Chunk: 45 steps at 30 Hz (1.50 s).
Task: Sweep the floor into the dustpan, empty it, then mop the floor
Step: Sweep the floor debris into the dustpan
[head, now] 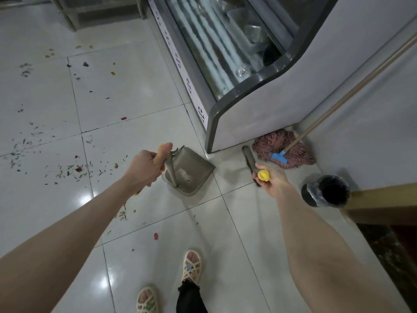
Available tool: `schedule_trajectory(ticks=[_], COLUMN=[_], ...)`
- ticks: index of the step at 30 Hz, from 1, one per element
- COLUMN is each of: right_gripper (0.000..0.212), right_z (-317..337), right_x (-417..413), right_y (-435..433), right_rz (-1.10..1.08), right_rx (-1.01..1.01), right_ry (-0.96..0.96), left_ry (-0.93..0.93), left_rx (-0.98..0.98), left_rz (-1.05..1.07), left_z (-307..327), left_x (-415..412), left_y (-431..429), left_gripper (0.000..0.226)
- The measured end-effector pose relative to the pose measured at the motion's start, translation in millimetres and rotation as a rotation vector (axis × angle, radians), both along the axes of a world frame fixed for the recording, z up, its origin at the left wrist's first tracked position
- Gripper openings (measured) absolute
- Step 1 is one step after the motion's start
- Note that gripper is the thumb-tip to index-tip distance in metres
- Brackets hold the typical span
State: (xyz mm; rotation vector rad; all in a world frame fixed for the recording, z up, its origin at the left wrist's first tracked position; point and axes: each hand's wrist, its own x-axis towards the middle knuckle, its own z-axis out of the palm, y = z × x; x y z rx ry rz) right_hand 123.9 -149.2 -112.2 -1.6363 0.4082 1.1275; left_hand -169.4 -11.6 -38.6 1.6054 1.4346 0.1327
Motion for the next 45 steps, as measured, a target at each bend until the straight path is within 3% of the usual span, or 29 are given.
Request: schedule_trajectory(ticks=[3, 11, 17, 20, 32, 37, 45], right_gripper=[0.012, 0.016, 0.012, 0.013, 0.020, 0.016, 0.016], right_z=[-10, -22, 17, 29, -8, -21, -11], right_x=[2, -62, -65, -56, -75, -113, -200], right_y=[9, 5, 2, 0, 25, 27, 2], right_rz=[0.052, 0.423, 0.146, 0.120, 0.255, 0.409, 0.461], right_rx=[-0.023, -0.192, -0.067, -0.069, -0.037, -0.086, -0.133], right_ry=[0.028, 0.121, 0.097, 0.068, 0.043, 0.031, 0.058], left_ry=[0.017, 0.004, -0.005, -0.007, -0.019, -0.012, -0.040], left_rx=[-0.003, -0.016, -0.050, -0.042, -0.001, 0.030, 0.012], left_rz=[0.003, 0.023, 0.011, 0.011, 0.021, 0.032, -0.007], left_z=[0, 6, 16, 17, 0, 4, 8], left_x=[1, -14, -31, -35, -54, -81, -158], left_y=[3, 6, 5, 5, 5, 2, -3], left_gripper=[0.070, 0.067, 0.070, 0.069, 0.070, 0.067, 0.070])
